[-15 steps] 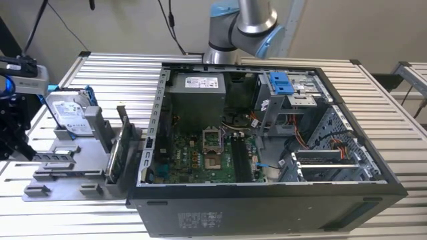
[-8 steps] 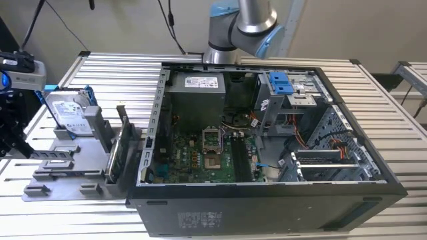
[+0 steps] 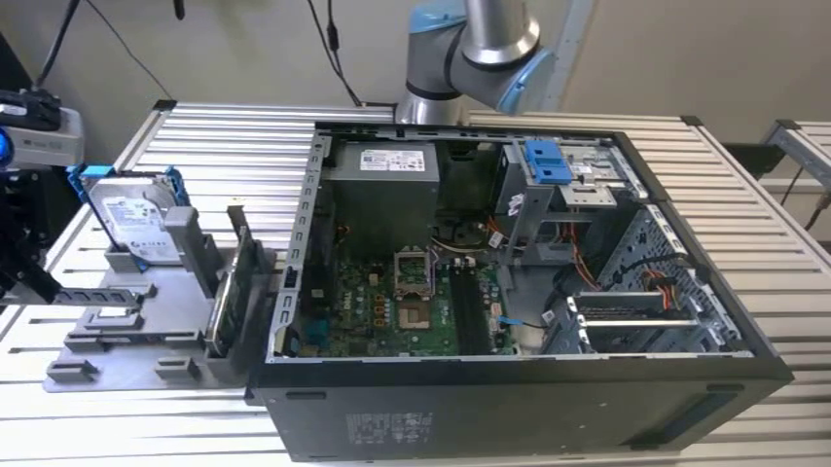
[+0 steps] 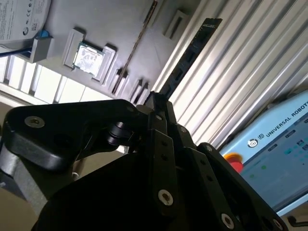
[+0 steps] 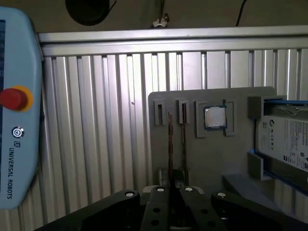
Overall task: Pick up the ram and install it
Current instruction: 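Pick up the ram and move it above insertion slot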
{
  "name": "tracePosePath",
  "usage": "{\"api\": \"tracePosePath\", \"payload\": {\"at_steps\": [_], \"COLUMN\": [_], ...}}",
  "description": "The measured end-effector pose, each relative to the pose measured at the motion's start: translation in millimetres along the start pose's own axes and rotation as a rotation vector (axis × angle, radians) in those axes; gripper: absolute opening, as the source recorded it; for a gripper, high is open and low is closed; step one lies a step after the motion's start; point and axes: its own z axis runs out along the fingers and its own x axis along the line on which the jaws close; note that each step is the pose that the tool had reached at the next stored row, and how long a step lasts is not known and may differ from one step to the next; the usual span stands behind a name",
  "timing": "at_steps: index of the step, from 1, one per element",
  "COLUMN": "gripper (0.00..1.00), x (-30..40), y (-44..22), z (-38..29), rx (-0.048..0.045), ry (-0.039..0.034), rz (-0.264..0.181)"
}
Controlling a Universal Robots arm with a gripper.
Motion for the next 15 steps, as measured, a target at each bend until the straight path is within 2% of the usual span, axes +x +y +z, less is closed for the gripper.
{"api": "tracePosePath", "payload": {"at_steps": [15], "gripper": [0.14], "x": [-0.4], "y": [-0.3], "z": [-10.1], "rx": [-0.0001], "ry": [0.0001], "rz": [0.000]}}
